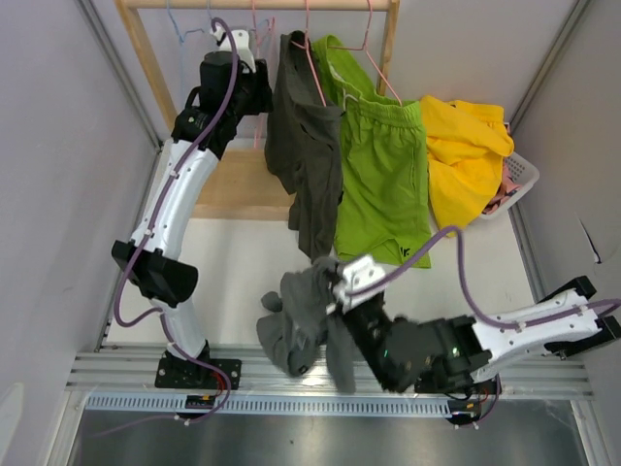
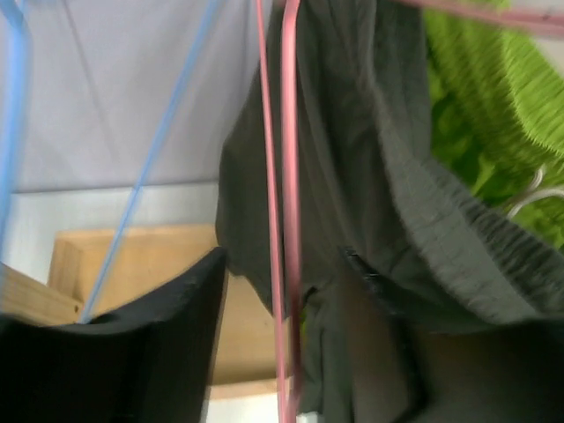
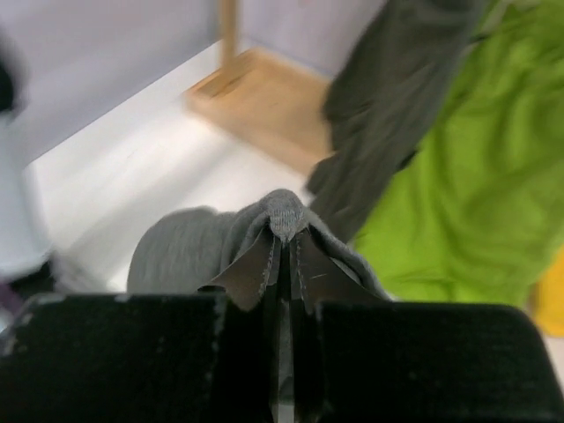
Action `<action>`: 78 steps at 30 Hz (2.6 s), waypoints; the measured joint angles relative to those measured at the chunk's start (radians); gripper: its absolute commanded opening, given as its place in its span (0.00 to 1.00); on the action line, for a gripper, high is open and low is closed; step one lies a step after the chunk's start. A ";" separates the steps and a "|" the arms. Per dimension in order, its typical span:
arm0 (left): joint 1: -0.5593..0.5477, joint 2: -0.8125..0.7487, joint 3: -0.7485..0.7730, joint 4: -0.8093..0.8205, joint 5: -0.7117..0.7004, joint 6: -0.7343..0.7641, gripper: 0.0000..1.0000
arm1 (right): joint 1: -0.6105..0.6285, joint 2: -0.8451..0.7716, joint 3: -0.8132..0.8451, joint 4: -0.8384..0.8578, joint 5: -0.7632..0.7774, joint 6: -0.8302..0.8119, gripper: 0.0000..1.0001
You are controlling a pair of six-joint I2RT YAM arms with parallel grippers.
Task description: Remove the shorts from the hanger
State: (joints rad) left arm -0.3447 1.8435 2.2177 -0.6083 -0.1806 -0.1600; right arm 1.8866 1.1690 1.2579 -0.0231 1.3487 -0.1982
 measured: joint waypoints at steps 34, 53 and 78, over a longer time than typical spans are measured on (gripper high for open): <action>-0.004 -0.707 -0.864 0.202 0.196 -0.103 0.99 | -1.845 0.827 1.258 -0.003 -0.761 0.106 0.00; -0.067 -0.410 -0.457 0.199 0.207 -0.147 0.99 | -1.894 0.563 0.258 -0.117 -0.866 0.465 0.99; -0.137 0.170 0.188 0.120 0.165 -0.211 0.76 | -1.680 -0.584 -0.137 -0.419 -0.798 0.467 0.99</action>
State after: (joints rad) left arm -0.4812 2.0132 2.4054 -0.4885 -0.0154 -0.3710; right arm 0.2070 0.5850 1.1213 -0.4419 0.5510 0.2691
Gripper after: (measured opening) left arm 0.878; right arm 0.993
